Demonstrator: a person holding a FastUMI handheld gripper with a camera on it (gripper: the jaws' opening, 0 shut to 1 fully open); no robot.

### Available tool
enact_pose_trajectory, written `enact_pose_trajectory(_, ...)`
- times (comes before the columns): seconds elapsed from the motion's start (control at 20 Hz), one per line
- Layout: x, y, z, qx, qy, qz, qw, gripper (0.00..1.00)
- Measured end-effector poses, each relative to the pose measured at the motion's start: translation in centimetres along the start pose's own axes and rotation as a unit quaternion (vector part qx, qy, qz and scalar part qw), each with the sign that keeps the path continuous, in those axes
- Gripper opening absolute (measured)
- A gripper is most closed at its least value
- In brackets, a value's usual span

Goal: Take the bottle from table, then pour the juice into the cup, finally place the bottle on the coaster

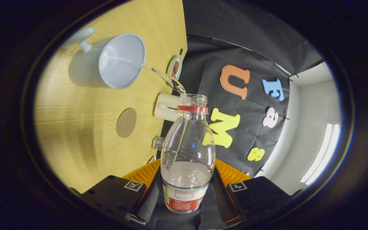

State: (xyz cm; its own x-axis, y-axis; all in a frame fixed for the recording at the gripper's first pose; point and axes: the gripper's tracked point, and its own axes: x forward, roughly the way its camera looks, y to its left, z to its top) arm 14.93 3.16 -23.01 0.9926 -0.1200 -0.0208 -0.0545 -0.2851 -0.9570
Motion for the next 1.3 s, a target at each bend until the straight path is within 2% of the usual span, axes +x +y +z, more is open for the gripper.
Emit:
enact_pose_trajectory(0.95,-1.7,-1.3,-0.6,-0.023,0.013,-0.011,1.0,0.82)
enact_pose_trajectory(1.3,-2.5,-2.7,-0.4,-0.046,0.017,-0.035,0.998,0.82)
